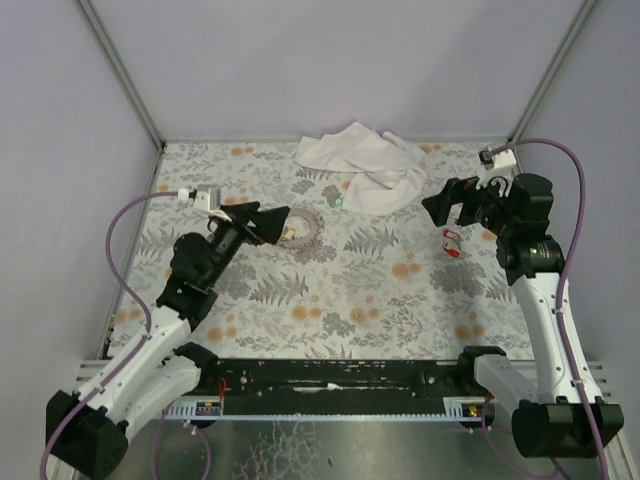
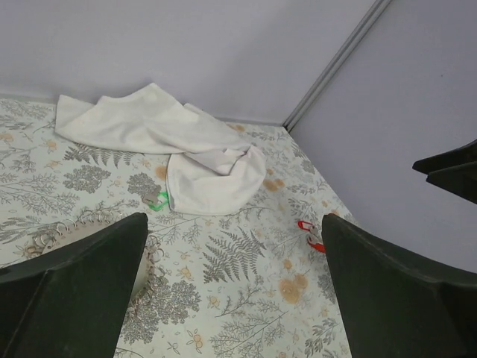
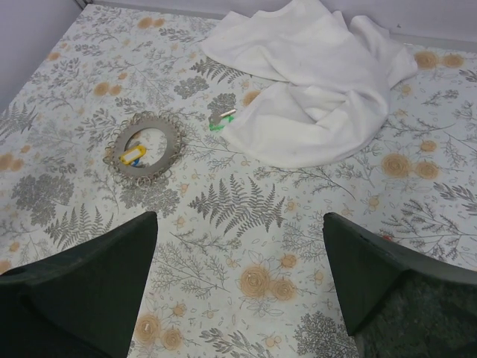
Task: Remove the keys from the keyring
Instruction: Pick up the keyring from the center of the board.
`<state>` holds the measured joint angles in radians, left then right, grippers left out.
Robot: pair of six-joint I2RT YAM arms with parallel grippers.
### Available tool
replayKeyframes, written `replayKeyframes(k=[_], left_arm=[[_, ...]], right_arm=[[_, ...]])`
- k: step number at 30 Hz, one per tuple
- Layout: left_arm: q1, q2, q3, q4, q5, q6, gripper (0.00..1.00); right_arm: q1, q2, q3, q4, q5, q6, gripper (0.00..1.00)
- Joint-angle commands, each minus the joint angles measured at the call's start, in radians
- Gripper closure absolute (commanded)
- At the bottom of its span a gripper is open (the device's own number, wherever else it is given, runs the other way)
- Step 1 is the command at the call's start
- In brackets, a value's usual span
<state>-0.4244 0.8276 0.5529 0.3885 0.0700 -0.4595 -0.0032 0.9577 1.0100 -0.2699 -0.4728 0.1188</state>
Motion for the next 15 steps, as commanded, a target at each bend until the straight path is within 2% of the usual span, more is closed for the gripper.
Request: replayKeyframes(k=[1,4,9,15], left_arm=[[0.006,-0.041,-0.062,-0.020,-0.067,-0.034,0.00],[0.006,-0.005,-0.103,0.004,-0.061,-0.080,0.00],[0.009,0.094,-0.145,0.065,-0.050,-0.135,0.00],[0.066,0.208,-0.180,0.159,-0.003,-0.227,0.00]], right_arm=[[-0.006,0.018,0.031,0.063,-0.095,0.002,0.01],[-0.006,0.032,0.011,0.090,-0.199,-0.039,0.01],[-0.005,0.100,0.010,0.075,-0.470,-0.181,0.01],[0.016,0.232,0.088,-0.024,-0.523,-0.264,0.01]])
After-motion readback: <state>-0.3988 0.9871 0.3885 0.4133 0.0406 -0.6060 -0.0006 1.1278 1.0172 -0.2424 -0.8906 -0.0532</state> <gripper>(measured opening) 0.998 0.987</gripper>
